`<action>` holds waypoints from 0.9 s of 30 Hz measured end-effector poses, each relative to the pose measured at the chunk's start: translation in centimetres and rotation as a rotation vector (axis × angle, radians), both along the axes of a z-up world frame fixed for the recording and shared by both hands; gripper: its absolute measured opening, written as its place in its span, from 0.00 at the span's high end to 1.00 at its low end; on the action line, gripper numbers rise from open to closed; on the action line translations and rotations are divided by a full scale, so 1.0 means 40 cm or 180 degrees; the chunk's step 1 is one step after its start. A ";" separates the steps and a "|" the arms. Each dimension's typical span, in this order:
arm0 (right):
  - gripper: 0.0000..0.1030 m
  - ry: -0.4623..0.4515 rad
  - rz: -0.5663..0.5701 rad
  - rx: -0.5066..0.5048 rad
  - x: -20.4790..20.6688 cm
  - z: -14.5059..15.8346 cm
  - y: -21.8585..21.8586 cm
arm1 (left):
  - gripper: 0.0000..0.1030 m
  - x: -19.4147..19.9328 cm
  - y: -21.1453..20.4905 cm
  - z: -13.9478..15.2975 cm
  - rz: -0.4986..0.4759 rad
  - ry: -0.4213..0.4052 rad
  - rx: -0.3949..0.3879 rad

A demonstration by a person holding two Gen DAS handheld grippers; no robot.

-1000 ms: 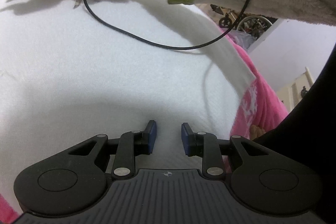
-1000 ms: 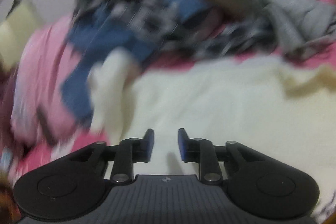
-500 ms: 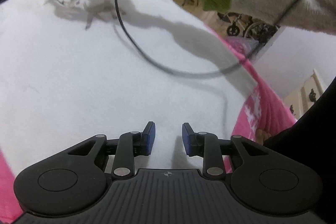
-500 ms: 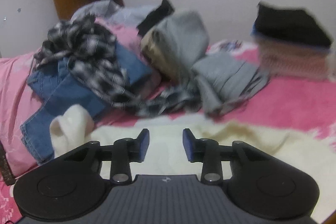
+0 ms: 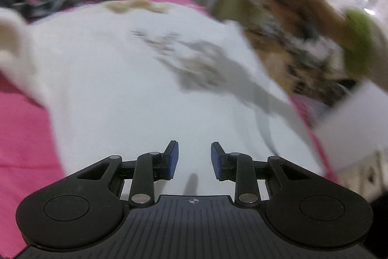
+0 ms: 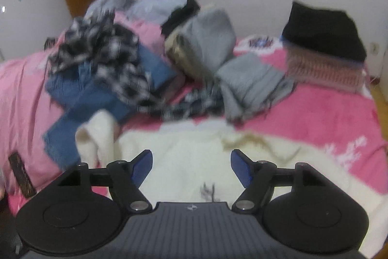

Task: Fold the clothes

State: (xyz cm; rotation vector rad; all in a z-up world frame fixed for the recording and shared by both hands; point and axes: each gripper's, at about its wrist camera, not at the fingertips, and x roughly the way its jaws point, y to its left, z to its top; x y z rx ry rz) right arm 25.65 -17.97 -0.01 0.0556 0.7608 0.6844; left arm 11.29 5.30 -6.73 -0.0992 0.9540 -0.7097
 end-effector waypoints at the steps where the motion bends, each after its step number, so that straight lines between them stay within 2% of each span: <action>1: 0.32 0.0047 0.0003 -0.0012 -0.005 -0.031 0.004 | 0.72 0.019 -0.004 -0.008 0.0056 -0.0030 0.0085; 5: 0.45 0.0188 0.0019 -0.0128 -0.016 -0.164 0.039 | 0.72 0.078 -0.042 -0.052 0.0147 -0.0153 0.0528; 9: 0.55 0.0075 0.0137 -0.0424 0.006 -0.249 0.106 | 0.72 0.102 -0.062 -0.096 0.0216 -0.0127 0.0713; 13: 0.61 -0.0079 0.0136 -0.0644 0.076 -0.307 0.154 | 0.71 0.090 -0.061 -0.104 0.0239 -0.0220 0.0701; 17: 0.68 -0.0314 -0.0078 -0.0702 0.176 -0.330 0.179 | 0.71 0.074 -0.055 -0.102 0.0217 -0.0308 0.0703; 19: 0.69 -0.0295 -0.0239 -0.0613 0.237 -0.333 0.173 | 0.71 0.074 -0.055 -0.103 0.0215 -0.0316 0.0696; 21: 0.76 -0.0254 -0.0381 -0.0537 0.284 -0.330 0.165 | 0.71 0.072 -0.053 -0.104 0.0216 -0.0318 0.0687; 27: 0.75 -0.0057 -0.0655 -0.0358 0.352 -0.294 0.132 | 0.71 0.065 -0.049 -0.104 0.0189 -0.0347 0.0656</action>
